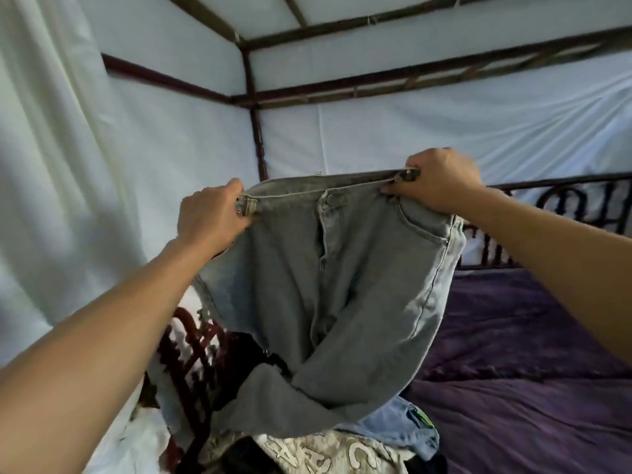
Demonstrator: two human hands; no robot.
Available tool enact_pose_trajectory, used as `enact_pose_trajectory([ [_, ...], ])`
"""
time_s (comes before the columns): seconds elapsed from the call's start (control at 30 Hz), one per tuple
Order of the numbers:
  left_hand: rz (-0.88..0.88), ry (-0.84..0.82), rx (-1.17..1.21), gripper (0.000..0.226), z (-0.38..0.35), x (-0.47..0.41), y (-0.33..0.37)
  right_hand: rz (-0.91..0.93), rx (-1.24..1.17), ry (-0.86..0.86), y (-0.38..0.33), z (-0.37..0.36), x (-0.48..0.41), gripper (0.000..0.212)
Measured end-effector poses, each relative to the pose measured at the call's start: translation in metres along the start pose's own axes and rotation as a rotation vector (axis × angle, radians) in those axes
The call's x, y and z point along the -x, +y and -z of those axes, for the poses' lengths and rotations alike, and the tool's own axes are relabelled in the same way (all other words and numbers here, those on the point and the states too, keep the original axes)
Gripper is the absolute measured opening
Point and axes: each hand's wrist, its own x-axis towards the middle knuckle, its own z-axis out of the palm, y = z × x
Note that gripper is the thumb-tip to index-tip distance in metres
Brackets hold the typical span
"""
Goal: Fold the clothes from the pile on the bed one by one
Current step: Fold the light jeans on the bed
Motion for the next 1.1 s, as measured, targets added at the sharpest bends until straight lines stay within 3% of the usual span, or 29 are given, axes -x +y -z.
enact_pose_trajectory([
  [0.1, -0.033, 0.084, 0.008, 0.028, 0.021, -0.024, -0.013, -0.025, 0.03, 0.089, -0.019, 0.029, -0.008, 0.056],
  [0.43, -0.079, 0.302, 0.188, 0.06, 0.079, -0.102, -0.059, -0.061, 0.145, 0.417, -0.098, 0.128, -0.017, 0.061],
  [0.6, -0.124, 0.271, 0.259, 0.053, 0.081, -0.128, -0.058, -0.132, 0.156, 0.438, -0.103, 0.148, -0.005, 0.062],
  [0.7, -0.202, 0.186, 0.258, 0.05, 0.048, -0.121, -0.049, -0.177, 0.164, 0.272, -0.086, 0.121, 0.019, 0.068],
  [0.83, -0.246, -0.051, 0.192, 0.05, -0.002, -0.107, -0.023, -0.197, 0.152, 0.038, -0.049, 0.078, 0.067, 0.078],
  [1.0, -0.354, -0.418, 0.151, 0.057, -0.039, -0.12, 0.039, -0.222, 0.207, -0.125, 0.018, 0.048, 0.119, 0.067],
  [1.1, -0.419, -0.608, 0.194, 0.048, -0.058, -0.131, 0.095, -0.27, 0.233, -0.111, 0.067, 0.039, 0.138, 0.051],
])
